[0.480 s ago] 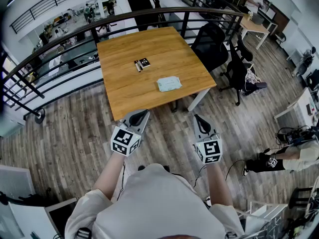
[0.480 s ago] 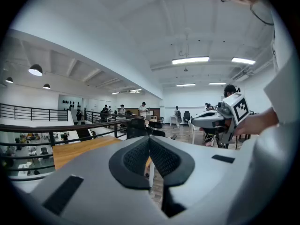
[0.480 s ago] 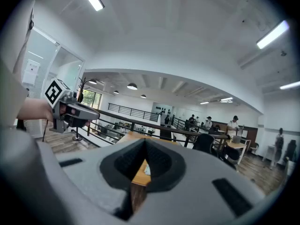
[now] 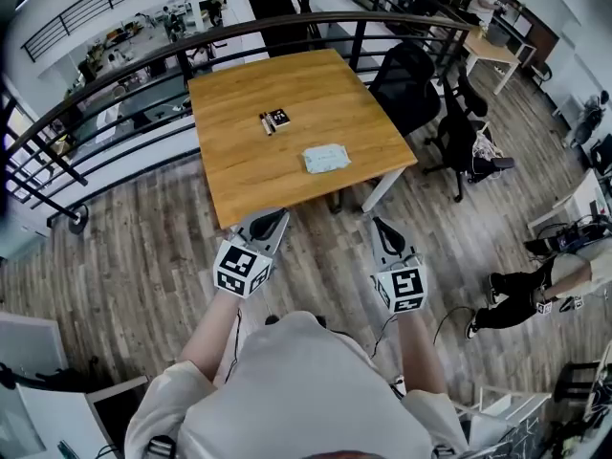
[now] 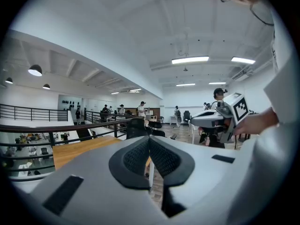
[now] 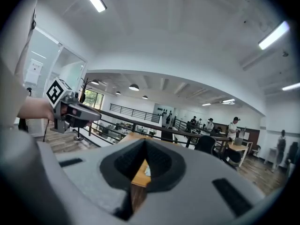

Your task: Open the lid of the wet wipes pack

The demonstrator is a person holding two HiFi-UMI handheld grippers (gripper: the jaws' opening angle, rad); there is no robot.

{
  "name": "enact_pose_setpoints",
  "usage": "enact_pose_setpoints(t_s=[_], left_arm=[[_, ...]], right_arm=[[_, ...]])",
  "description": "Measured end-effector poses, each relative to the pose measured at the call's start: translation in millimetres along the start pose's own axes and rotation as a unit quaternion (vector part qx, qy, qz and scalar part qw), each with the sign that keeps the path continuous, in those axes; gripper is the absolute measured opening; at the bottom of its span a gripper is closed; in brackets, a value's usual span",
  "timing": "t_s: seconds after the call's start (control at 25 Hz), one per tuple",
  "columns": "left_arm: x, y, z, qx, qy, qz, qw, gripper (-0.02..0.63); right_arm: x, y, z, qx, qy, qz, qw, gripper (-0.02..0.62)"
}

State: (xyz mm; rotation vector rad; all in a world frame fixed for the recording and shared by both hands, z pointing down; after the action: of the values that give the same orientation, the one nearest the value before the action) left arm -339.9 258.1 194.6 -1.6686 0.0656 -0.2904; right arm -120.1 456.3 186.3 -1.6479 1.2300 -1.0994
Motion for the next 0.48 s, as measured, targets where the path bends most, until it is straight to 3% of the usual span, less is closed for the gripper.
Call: enact_pose_setpoints(t_s=[0.48], left_arm=[[3.9, -3.6, 9.9, 0.000, 0.005, 0.001, 1.0000, 0.035]], right_arm=[[-0.3, -9.8, 10.0, 0.024, 0.009, -0.002, 1.000, 0.012]])
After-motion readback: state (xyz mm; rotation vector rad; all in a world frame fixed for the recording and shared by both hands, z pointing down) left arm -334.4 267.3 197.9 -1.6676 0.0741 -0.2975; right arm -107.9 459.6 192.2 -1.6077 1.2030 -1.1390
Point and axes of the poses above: the fingertips, and each gripper's own axes: x forward along the fingers, z to its right, y out of its top, the point moved 10 cm from there along -x, backward along the fingers, and after that the axes turned 5 degrees about -x, right-handed, at the moved point
